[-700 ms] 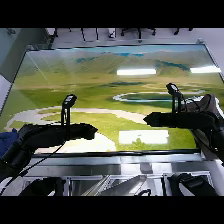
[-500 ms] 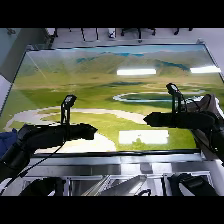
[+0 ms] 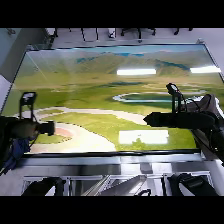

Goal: Fold the shirts.

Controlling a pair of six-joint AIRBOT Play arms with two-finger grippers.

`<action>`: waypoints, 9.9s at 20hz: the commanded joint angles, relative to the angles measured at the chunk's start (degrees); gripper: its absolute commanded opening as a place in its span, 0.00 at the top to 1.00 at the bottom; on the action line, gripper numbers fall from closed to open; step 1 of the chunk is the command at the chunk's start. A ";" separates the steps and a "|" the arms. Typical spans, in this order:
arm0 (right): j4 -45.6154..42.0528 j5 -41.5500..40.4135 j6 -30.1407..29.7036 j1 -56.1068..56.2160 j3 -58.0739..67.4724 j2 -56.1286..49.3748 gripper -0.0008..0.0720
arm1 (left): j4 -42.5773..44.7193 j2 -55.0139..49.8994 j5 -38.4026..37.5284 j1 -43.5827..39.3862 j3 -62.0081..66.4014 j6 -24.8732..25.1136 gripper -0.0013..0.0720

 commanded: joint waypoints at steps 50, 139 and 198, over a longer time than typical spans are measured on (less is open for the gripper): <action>0.00 -6.54 -0.50 -17.25 5.75 -7.23 0.46 | -35.04 -39.91 -2.43 -18.29 38.60 9.20 0.06; 1.07 -12.61 -22.71 -12.04 53.42 -1.31 0.97 | -51.76 -6.78 -22.21 0.26 43.67 28.87 0.96; 9.46 14.97 -8.68 -5.68 10.25 -38.71 0.97 | -50.62 -54.21 -17.90 -5.57 21.18 28.28 0.96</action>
